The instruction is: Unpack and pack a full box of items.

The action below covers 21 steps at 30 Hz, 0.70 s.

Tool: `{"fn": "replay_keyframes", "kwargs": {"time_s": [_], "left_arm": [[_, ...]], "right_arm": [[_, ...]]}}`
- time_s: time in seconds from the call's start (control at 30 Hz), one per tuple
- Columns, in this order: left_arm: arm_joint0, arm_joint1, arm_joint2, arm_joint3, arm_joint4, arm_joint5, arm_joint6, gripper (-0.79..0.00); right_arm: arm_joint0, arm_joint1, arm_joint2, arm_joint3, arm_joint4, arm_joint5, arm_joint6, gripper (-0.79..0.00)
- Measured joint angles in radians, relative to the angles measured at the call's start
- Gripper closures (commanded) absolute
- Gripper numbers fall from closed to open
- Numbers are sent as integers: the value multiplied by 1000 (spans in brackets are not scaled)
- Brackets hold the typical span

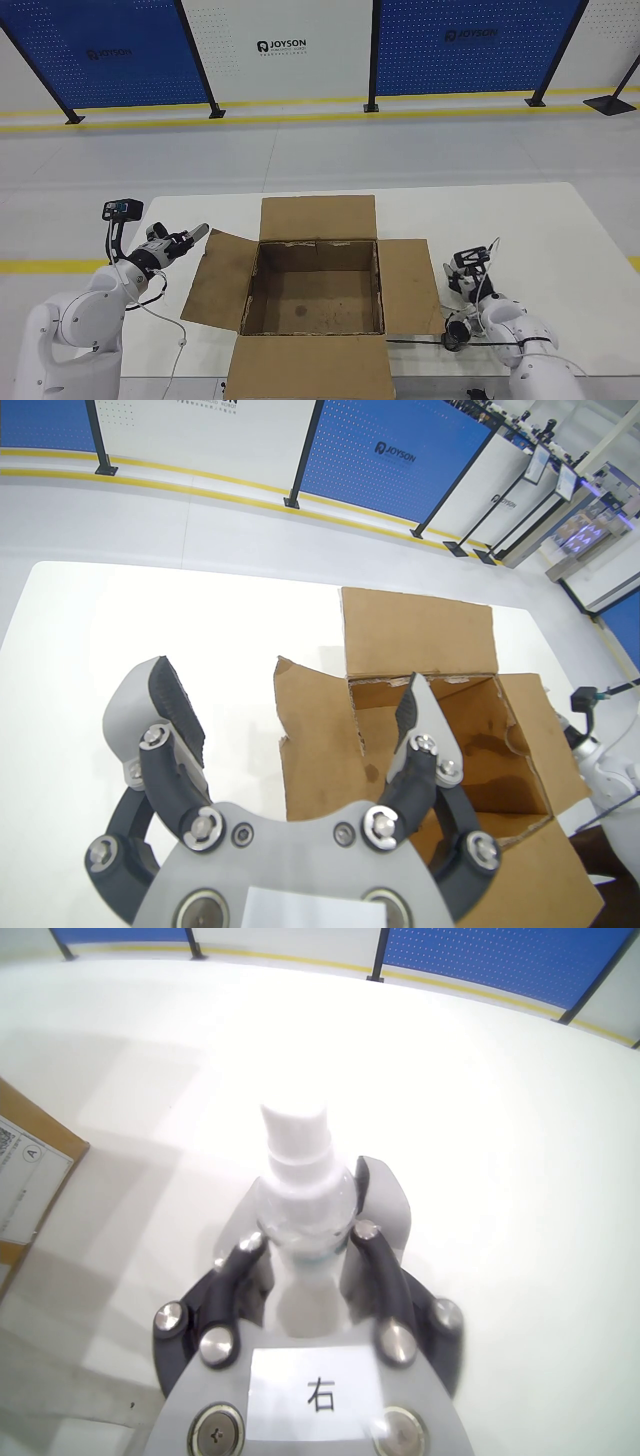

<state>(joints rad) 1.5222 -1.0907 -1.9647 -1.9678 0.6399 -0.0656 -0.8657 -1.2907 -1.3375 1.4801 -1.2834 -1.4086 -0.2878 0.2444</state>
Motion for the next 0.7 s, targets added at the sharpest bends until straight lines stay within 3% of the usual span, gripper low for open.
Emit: {"fn": "replay_keyframes", "kwargs": {"time_s": [0.3, 0.7], "left_arm": [[0, 0, 0, 0, 0, 0, 0, -785], [0, 0, 0, 0, 0, 0, 0, -785]], "right_arm": [[-19, 8, 30, -120, 40, 19, -15, 0], [-28, 26, 68, -584, 21, -12, 33, 0]]}}
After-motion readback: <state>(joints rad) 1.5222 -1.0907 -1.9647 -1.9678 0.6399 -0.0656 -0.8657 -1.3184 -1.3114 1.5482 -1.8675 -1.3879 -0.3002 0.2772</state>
